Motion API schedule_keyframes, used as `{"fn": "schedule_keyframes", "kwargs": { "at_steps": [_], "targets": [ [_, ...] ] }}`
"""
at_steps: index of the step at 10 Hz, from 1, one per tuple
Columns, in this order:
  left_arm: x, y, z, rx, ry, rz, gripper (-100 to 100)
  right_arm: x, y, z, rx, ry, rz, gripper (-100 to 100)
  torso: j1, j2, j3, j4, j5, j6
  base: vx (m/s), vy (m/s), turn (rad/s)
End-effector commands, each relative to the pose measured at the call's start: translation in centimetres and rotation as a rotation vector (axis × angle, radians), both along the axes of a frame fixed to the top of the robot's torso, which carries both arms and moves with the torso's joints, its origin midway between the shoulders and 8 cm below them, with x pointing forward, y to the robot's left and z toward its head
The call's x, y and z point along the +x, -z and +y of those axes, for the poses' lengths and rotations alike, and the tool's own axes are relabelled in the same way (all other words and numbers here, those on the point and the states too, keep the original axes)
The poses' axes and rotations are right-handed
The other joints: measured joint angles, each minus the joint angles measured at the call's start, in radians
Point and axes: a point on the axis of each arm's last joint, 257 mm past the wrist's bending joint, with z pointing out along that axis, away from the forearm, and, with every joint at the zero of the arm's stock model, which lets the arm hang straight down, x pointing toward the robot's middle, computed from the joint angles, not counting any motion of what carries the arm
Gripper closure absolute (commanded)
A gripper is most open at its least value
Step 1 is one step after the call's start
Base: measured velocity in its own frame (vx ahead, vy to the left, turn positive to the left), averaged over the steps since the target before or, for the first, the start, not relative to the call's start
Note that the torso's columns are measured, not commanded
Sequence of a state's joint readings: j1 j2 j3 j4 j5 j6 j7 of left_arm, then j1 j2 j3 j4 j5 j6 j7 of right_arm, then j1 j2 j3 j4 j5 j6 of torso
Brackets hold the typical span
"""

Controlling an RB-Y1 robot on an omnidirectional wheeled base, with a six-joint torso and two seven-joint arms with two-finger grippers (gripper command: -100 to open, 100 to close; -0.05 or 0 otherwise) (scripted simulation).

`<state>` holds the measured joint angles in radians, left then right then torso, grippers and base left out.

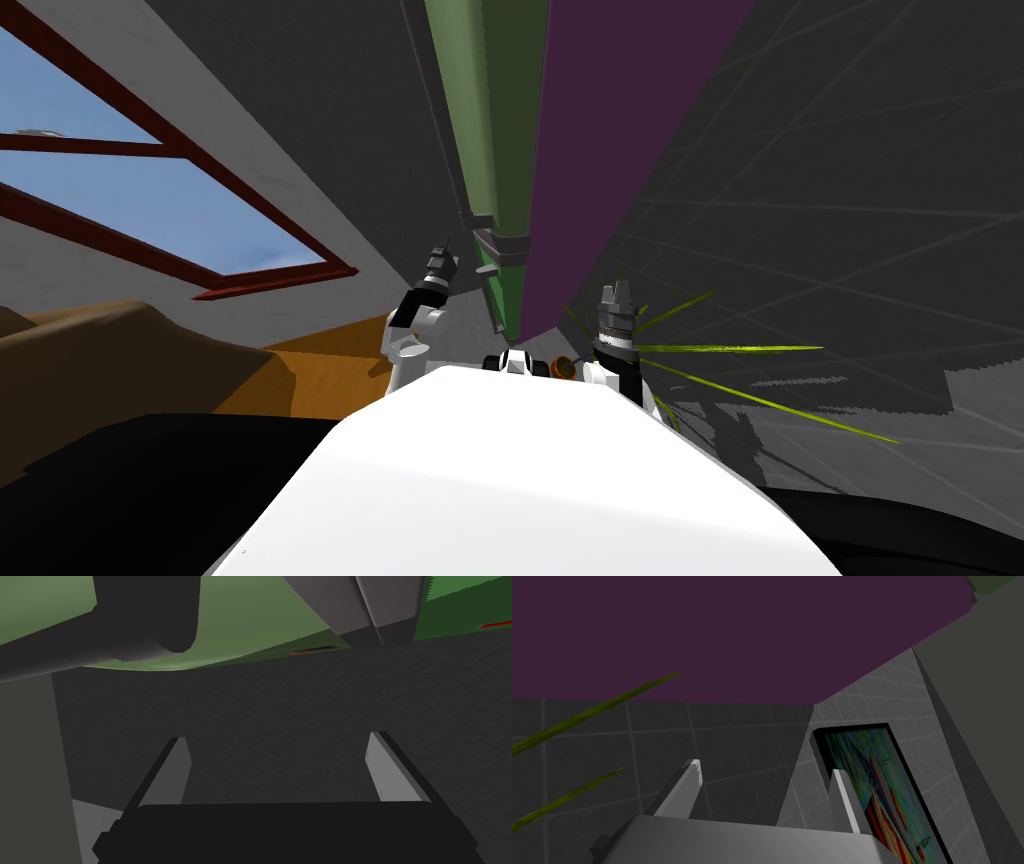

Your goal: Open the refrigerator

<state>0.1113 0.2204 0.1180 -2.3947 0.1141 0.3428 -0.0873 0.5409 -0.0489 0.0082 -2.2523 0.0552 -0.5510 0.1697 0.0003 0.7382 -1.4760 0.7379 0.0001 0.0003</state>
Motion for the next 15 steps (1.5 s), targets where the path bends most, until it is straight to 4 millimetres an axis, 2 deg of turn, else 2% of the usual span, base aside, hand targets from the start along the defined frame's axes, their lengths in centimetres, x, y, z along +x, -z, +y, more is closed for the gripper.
{"fn": "schedule_keyframes", "kwargs": {
  "at_steps": [1,8,15],
  "targets": [
    [0.6,0.2,0.2,-0.003,-0.007,0.033,-100,0.0,0.0,0.0,0.000,0.000,0.000,0,-0.001,0.000,0.000,0.000,0.000,0.000,0.038,-0.069,0.076],
    [2.1,0.1,0.5,-0.024,-0.022,0.114,-100,0.0,0.0,0.0,0.000,0.000,0.000,0,0.000,0.000,0.000,0.000,0.000,0.000,0.037,-0.066,0.110],
    [2.8,-0.2,0.2,-0.058,-0.022,0.180,-100,0.0,0.0,0.0,0.000,0.000,0.000,0,0.000,0.001,0.001,0.000,0.000,0.000,0.022,-0.058,0.108]
  ]
}}
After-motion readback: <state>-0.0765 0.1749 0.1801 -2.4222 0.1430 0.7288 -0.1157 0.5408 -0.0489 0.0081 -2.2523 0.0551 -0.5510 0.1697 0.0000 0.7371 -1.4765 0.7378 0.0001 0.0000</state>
